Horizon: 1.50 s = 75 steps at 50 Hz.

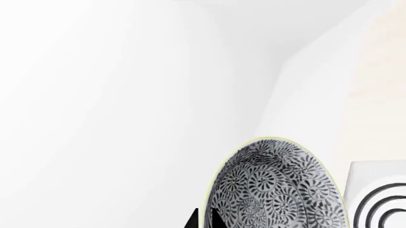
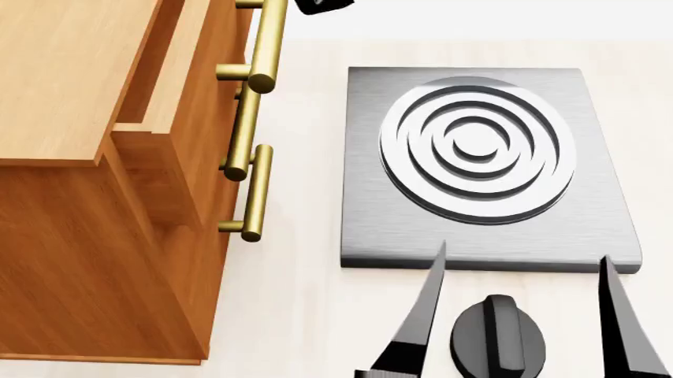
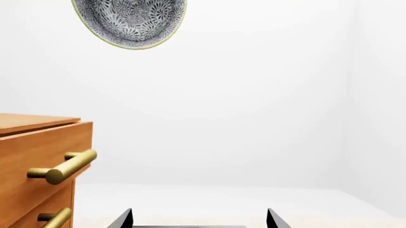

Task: Pick the akita bowl on the wooden cabinet and place it on the plate.

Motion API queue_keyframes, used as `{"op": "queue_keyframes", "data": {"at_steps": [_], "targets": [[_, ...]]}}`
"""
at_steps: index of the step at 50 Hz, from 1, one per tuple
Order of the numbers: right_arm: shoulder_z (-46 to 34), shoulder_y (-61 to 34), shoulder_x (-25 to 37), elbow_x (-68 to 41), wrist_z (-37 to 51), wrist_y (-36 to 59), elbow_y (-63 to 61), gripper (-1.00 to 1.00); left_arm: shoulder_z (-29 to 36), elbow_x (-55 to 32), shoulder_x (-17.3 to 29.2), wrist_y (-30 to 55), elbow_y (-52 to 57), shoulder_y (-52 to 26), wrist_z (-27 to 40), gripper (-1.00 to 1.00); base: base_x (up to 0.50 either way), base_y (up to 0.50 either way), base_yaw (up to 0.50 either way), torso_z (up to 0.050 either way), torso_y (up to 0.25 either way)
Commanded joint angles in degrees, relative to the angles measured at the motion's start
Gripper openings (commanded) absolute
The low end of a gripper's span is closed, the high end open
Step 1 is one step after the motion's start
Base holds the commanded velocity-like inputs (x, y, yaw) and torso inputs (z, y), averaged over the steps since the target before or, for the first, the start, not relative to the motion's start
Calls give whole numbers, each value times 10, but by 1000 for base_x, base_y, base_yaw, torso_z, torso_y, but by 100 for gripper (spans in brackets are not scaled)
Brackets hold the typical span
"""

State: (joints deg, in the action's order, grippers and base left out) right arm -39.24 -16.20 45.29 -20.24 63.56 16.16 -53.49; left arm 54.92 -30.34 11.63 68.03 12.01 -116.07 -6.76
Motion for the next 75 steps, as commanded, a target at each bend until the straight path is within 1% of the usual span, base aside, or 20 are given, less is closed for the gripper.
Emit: {"op": "queue_keyframes", "data": {"at_steps": [1, 12, 25, 40, 43, 55, 63, 75], "targets": [[7, -24, -6, -20, -5, 20, -6, 100, -2, 9, 8, -6, 20, 16, 7, -100, 0, 0, 0, 0, 0], [-1, -62, -21, -30, -8, 62, -28, 100, -3, 3, 13, -7, 32, 31, 10, -100, 0, 0, 0, 0, 1], [-34, -91, -40, -23, -6, 102, -59, 100, 3, 2, 12, -13, 36, 48, 17, -100, 0, 0, 0, 0, 0], [-44, -100, -30, -30, 5, 93, -56, 100, 8, 3, 20, -18, 36, 56, 18, -100, 0, 0, 0, 0, 1], [-45, -100, -27, -30, 7, 90, -55, 100, 7, 0, 23, -18, 41, 57, 17, -100, 0, 0, 0, 0, 0], [-44, -111, -22, -39, 13, 95, -53, 100, 5, -18, 61, -39, 70, 69, -14, -100, 0, 0, 0, 0, 1], [-46, -131, -24, -54, 19, 113, -60, 100, 5, -21, 68, -37, 81, 79, -9, -100, 0, 0, 0, 0, 0], [-124, -221, -19, -87, 65, 119, -63, 100, 7, -21, 73, -45, 83, 93, -6, -100, 0, 0, 0, 1, 0]]}}
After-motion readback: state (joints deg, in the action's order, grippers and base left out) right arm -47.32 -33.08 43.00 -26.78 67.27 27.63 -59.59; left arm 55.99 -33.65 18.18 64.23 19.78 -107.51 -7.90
